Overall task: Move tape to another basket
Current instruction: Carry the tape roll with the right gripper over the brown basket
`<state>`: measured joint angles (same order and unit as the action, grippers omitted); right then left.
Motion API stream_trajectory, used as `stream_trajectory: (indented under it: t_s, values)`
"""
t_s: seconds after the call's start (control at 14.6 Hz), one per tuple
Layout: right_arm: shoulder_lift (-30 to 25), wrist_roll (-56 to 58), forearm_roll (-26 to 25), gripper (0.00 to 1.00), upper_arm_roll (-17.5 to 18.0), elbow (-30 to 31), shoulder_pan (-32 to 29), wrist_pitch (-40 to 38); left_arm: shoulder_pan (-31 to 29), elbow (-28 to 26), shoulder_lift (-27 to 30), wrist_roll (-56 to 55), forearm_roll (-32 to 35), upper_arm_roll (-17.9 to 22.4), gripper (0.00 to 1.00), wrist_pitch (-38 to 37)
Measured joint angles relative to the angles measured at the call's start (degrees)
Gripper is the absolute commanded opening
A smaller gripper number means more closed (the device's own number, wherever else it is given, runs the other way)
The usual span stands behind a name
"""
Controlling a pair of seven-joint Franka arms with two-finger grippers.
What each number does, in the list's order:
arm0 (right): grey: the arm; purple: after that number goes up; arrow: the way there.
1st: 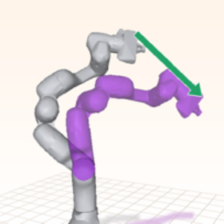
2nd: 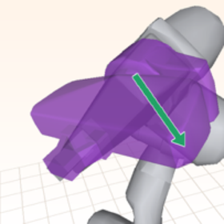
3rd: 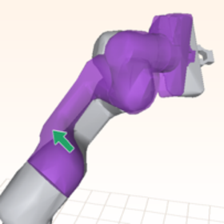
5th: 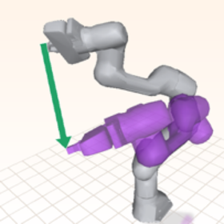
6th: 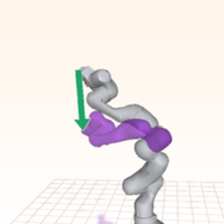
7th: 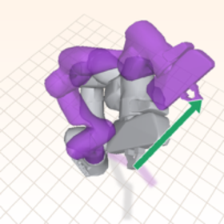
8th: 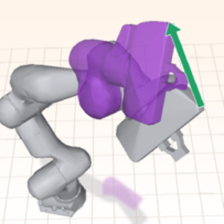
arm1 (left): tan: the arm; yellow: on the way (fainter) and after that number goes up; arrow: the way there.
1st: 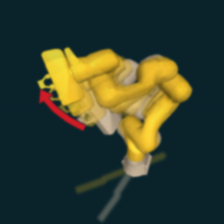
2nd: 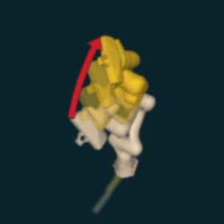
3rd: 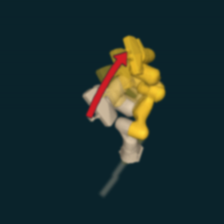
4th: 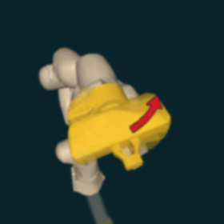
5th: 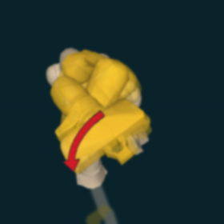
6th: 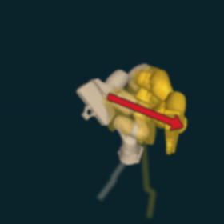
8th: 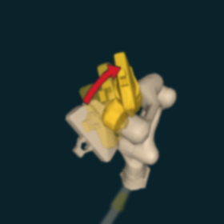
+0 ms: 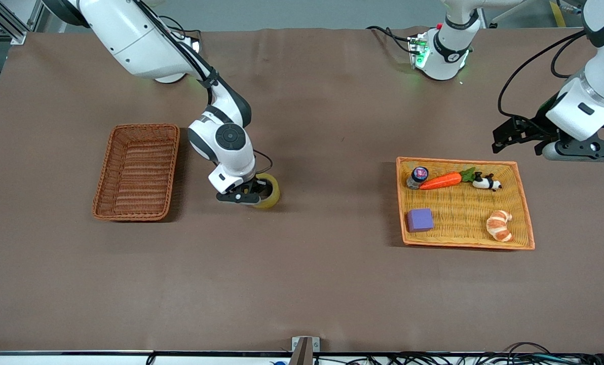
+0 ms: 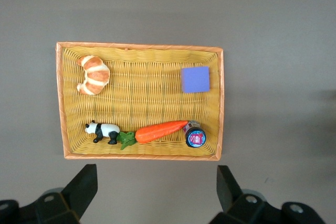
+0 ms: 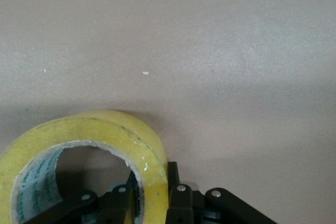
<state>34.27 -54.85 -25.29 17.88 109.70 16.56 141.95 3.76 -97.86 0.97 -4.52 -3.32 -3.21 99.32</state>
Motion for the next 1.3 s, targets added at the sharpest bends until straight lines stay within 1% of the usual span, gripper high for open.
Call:
stream_trajectory:
  t_s: [0.21,0.34,0.48,0.55,0.62,0.75,0.82,0.96,1.09,1.16,1.3]
  values:
    - [-0.3,-1.3,0.0,0.00,0.0,-0.5,-0.5,-0.1,0.5,-0.4,0.0,0.0,1.3,0.1,1.00,0.0]
    - [-2.5,-3.0,0.0,0.00,0.2,-1.4,-0.8,-2.7,0.7,-0.5,0.0,-0.3,2.5,0.1,1.00,0.0]
    - [-6.9,-2.2,0.0,0.00,1.0,-2.1,-2.0,-8.7,0.7,-0.6,0.0,-0.3,2.6,0.1,1.00,0.0]
    - [-9.6,-0.1,0.0,0.00,1.2,-2.1,-3.1,-11.8,0.7,-0.6,0.0,-0.7,2.6,0.0,1.00,0.0]
    - [-12.3,3.0,0.0,0.00,1.3,-1.9,-4.4,-14.4,0.7,-0.6,0.0,-1.7,2.6,0.0,1.00,0.0]
    - [-16.6,10.5,0.2,0.00,0.8,-0.6,-7.2,-16.6,0.7,-0.6,0.0,-2.8,2.6,-0.1,1.00,0.0]
    - [-18.2,14.7,0.9,0.00,-0.5,0.6,-8.1,-16.7,0.7,-0.6,-0.1,-3.0,2.6,-0.1,1.00,0.0]
    - [-21.1,24.9,5.0,0.00,-4.7,3.1,-8.6,-16.7,0.7,-0.5,-0.4,-3.1,2.6,-0.1,1.00,0.2]
    - [-24.6,37.1,10.0,0.00,-10.2,6.2,-8.7,-16.6,0.6,-0.2,-0.7,-3.1,2.6,0.0,1.00,0.5]
    - [-26.5,42.5,11.2,0.00,-13.2,8.1,-8.7,-16.6,0.5,0.1,-0.8,-3.1,2.6,0.1,1.00,0.5]
    - [-30.8,51.2,12.1,0.00,-19.0,12.7,-8.9,-16.5,0.1,0.8,-1.0,-3.1,2.6,0.3,1.00,0.6]
